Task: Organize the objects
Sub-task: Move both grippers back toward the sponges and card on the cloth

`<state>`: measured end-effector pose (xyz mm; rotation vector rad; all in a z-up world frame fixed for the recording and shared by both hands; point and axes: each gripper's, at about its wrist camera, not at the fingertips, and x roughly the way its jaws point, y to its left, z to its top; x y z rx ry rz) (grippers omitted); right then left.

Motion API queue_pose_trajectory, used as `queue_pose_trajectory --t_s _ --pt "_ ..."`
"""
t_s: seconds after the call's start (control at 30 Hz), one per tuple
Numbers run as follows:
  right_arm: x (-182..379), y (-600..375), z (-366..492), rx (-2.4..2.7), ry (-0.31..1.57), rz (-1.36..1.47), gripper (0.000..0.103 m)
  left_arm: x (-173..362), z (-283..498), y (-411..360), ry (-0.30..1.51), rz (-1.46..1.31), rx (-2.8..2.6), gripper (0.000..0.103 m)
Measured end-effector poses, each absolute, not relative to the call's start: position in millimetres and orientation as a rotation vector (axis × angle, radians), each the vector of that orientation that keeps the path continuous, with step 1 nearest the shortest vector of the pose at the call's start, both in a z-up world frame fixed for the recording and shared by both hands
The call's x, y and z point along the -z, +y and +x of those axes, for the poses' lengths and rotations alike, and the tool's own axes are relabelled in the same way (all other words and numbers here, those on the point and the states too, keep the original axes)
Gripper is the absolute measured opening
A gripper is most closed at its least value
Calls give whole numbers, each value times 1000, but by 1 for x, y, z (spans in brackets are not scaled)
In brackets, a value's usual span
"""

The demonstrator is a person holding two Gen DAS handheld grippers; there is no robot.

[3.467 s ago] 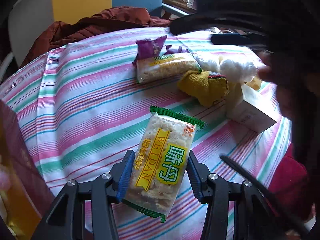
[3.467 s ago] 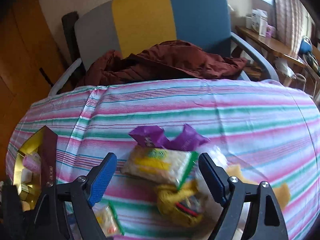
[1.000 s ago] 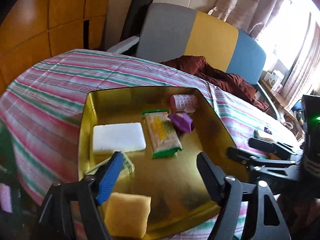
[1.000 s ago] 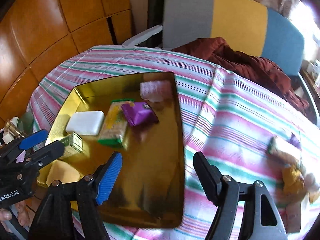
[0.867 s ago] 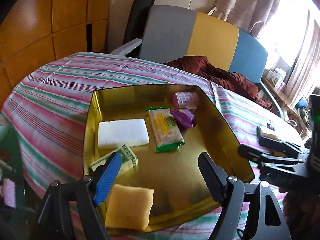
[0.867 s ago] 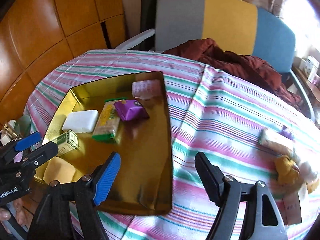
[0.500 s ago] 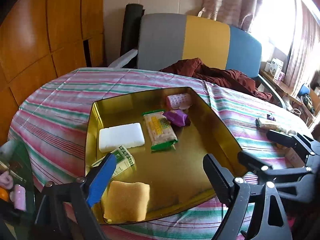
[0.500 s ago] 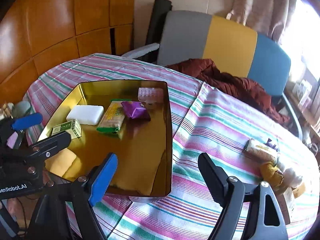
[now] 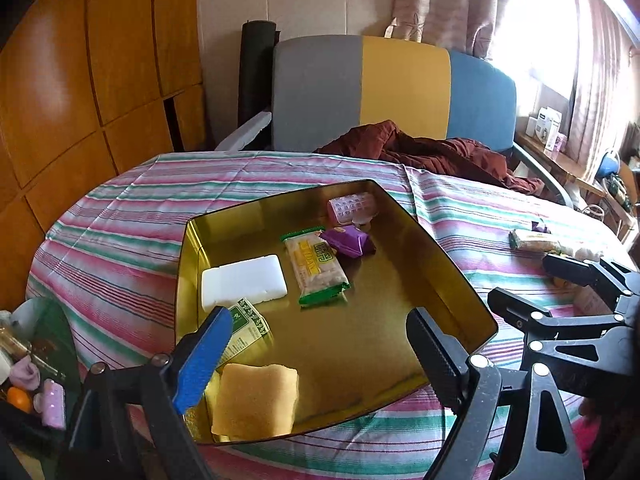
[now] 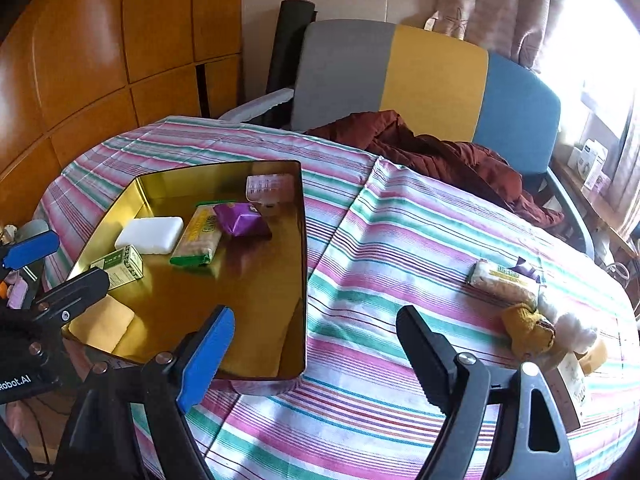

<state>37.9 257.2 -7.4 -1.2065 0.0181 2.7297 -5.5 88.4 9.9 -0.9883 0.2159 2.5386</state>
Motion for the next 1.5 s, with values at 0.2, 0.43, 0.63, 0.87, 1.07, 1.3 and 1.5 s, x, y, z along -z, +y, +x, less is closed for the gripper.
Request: queue_pose_trajectory --t_s 0.2,0.43,0.63,0.87,1.07,1.3,1.5 --pt "8 267 41 -2717 45 -1212 85 -12 -2 91 242 -977 -2534 89" --pt "11 286 48 -2685 89 -1217 85 -14 4 100 285 -956 -2531 89" --pt "10 310 55 -2643 114 -1200 85 -14 7 107 317 -948 -2513 89" --pt "6 353 69 -2563 107 -1160 85 -15 10 118 343 -940 -2479 89" --pt "-3 416 89 -2435 113 -1095 85 -15 13 134 368 -927 -2414 89" --pt "-6 515 130 -2227 344 -932 85 -16 16 163 427 -906 -2345 89" --pt "6 569 167 -2116 732 -790 85 -15 19 197 470 -901 -2273 89"
